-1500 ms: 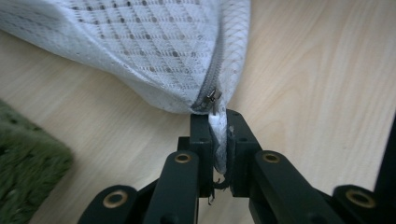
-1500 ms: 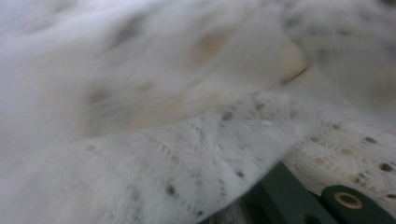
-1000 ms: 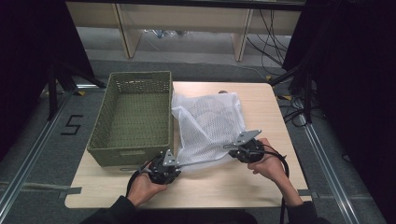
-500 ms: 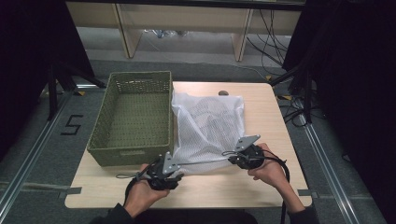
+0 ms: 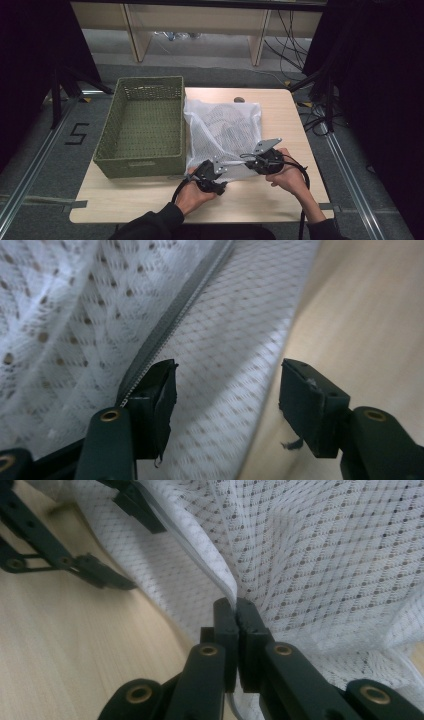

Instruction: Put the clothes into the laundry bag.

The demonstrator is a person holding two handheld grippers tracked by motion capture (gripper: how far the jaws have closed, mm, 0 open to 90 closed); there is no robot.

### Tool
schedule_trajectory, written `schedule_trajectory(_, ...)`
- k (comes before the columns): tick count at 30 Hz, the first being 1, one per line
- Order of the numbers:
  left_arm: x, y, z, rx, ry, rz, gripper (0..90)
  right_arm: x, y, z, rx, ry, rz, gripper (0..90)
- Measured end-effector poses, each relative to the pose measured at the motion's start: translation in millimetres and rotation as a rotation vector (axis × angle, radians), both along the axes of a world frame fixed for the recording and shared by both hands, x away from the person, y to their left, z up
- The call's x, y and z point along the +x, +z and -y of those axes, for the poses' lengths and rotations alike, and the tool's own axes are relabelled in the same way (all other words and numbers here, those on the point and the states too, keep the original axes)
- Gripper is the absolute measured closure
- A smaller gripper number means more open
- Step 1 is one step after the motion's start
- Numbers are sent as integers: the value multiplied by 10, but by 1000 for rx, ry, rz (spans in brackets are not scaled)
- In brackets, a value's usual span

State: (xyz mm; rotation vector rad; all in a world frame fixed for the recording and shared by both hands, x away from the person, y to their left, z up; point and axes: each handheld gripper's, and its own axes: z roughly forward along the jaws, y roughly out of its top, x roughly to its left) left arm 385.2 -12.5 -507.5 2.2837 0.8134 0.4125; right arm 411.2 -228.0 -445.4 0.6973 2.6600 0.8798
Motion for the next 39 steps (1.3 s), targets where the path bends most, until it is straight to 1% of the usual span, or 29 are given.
schedule_trajectory(1, 26, 6, 5, -4, 4, -4, 403, 2, 4, 9, -1, 1, -1, 899)
schedule_trajectory(3, 95, 10, -16, -40, 1, -57, 548, 32, 4, 23, -6, 16, 15, 899)
schedule_trajectory(4, 105, 10, -15, -42, 10, -54, 609, 0, 13, 11, -6, -30, -6, 899)
schedule_trajectory(5, 115, 18, -16, -29, -6, -41, 659, 1, 13, 6, -8, -34, -2, 899)
schedule_trajectory(6, 117, 20, -14, -32, -18, -58, 753, 25, 7, 6, -8, -2, 12, 899)
schedule_trajectory(7, 109, 14, 3, -41, -2, -55, 807, 32, 0, -8, -13, 14, 9, 899)
schedule_trajectory(8, 98, 17, -2, -34, -17, -54, 868, 25, -9, -27, -16, 12, -1, 899)
schedule_trajectory(9, 84, 11, -3, -47, -7, -58, 887, 32, -19, -40, -22, 23, -1, 899)
schedule_trajectory(11, 49, 14, -30, -45, -19, -52, 893, 49, -45, -82, -21, 38, -10, 899)
schedule_trajectory(13, -1, 20, -50, -46, -36, -83, 895, 82, -85, -139, -16, 49, -28, 898)
schedule_trajectory(14, -37, 11, -49, -64, -48, -90, 895, 97, -112, -178, -9, 37, -45, 898)
schedule_trajectory(16, -99, 4, -64, -74, -68, -94, 895, 179, -178, -261, 9, 64, -56, 898)
schedule_trajectory(19, -168, 4, -81, -80, -97, -103, 895, 277, -288, -401, 21, 32, -84, 900)
schedule_trajectory(20, -181, 6, -88, -78, -99, -93, 896, 317, -322, -446, 20, 34, -71, 900)
schedule_trajectory(22, -188, -9, -108, -90, -86, -104, 896, 366, -366, -527, 15, -18, -73, 900)
schedule_trajectory(23, -193, -7, -115, -88, -87, -105, 896, 409, -378, -552, 10, -7, -59, 900)
schedule_trajectory(24, -201, -4, -115, -91, -92, -111, 897, 438, -391, -573, 16, -29, -44, 900)
schedule_trajectory(25, -206, -6, -117, -93, -88, -111, 897, 468, -401, -581, 10, -47, -22, 900)
schedule_trajectory(27, -213, -10, -121, -93, -91, -106, 897, 521, -415, -580, 22, -95, -28, 900)
schedule_trajectory(28, -215, -2, -125, -86, -104, -110, 897, 569, -435, -564, 20, -109, -6, 900)
schedule_trajectory(29, -217, -10, -118, -90, -96, -114, 897, 630, -448, -537, 24, -101, 8, 900)
schedule_trajectory(30, -224, -8, -112, -99, -101, -120, 897, 665, -459, -515, 27, -121, 7, 900)
schedule_trajectory(31, -217, -5, -116, -86, -107, -107, 897, 692, -464, -510, 30, -129, -6, 900)
schedule_trajectory(32, -223, -14, -109, -98, -101, -114, 896, 715, -459, -507, 19, -142, 6, 900)
schedule_trajectory(33, -215, 4, -114, -78, -120, -108, 896, 736, -451, -501, 19, -127, 19, 900)
schedule_trajectory(36, -211, -5, -111, -96, -109, -121, 895, 718, -440, -524, 2, -128, 15, 900)
schedule_trajectory(37, -216, -6, -114, -97, -108, -116, 895, 692, -432, -530, -8, -117, 12, 900)
schedule_trajectory(38, -219, 1, -123, -77, -116, -95, 895, 659, -418, -534, -16, -97, 6, 900)
schedule_trajectory(39, -230, 3, -124, -80, -117, -98, 894, 629, -397, -525, -33, -73, 15, 900)
